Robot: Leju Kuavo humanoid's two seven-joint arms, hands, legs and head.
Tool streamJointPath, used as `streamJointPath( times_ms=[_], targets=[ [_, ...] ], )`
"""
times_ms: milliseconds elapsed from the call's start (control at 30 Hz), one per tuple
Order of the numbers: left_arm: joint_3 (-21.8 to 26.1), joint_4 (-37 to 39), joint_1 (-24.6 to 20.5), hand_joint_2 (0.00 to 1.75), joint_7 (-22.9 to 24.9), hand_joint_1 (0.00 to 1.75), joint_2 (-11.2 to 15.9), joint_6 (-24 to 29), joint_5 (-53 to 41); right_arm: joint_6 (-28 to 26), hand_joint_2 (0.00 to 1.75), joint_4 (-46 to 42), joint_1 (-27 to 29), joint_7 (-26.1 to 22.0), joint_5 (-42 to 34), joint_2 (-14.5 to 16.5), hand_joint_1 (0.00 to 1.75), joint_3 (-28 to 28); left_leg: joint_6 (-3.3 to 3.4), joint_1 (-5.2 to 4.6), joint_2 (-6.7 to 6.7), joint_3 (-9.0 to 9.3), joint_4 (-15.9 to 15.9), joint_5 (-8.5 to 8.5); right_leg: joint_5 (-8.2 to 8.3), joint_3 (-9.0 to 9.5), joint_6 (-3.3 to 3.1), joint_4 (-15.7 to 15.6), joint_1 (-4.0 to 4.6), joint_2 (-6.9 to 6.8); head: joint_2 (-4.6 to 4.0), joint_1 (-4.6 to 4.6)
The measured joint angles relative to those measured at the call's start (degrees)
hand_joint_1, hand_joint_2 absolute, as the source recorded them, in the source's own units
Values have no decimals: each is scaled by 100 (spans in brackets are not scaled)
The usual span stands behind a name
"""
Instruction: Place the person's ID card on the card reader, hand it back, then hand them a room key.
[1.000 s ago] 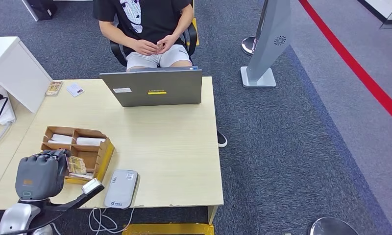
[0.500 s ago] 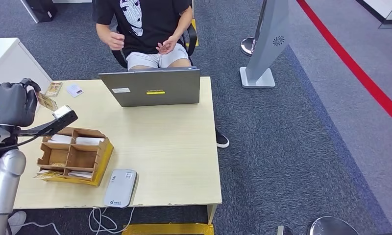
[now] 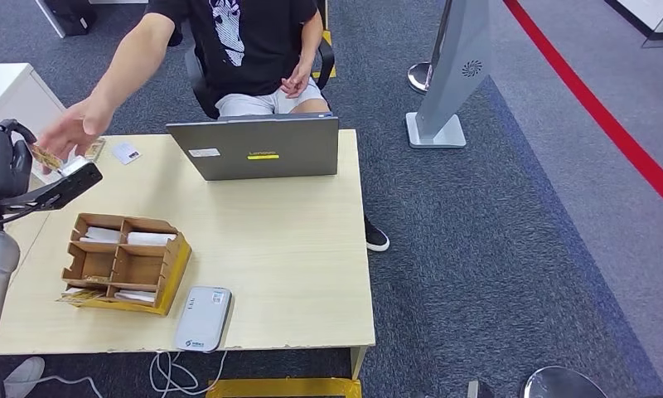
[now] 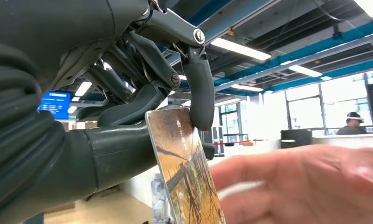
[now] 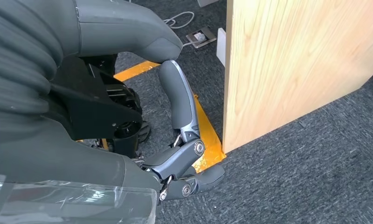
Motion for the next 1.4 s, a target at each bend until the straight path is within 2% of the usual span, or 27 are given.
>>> streamJointPath(
  times_ms=[533,567,667,700,867,967,1200,1400],
  targets=[
    [0,266,6,175,-64,175,92,134,48,5,175,0,0,10,2,18,0,24,0,0,-1,-2,0,0,0,0,0,0,0,-1,0,-2],
    [0,268,6,175,-64,139,93,135,48,5,175,1,0,10,2,20,0,24,0,0,-1,-2,0,0,0,0,0,0,0,-1,0,-2],
    [0,272,15,175,-64,8,98,134,73,5,175,1,0,13,2,24,0,24,0,0,-2,-2,0,0,0,0,0,0,0,-1,0,-2],
    [0,272,26,175,-67,0,99,134,110,5,175,0,0,15,-2,25,0,24,0,0,-1,-2,0,0,0,0,0,0,0,-1,0,-2],
    [4,214,200,175,-239,0,91,140,564,14,175,1,3,19,-22,28,0,24,0,0,-1,-2,-1,0,0,0,0,0,0,-1,0,-2],
    [62,-71,509,175,-487,0,64,263,1046,13,175,2,17,12,-46,28,0,24,-1,-1,0,-1,-2,-2,-1,0,0,0,-1,1,0,-2],
    [488,-2012,2116,175,-1358,0,-394,772,2352,14,175,1,123,-73,-116,28,0,-17,4,-8,6,0,-5,-19,-11,-2,1,-5,-6,10,0,1],
    [784,-4052,3594,175,-2531,0,-1138,1167,3464,30,175,-1,231,-181,-145,26,0,-185,12,-10,11,1,-4,-40,-25,0,18,-9,-12,16,0,6]
  ],
)
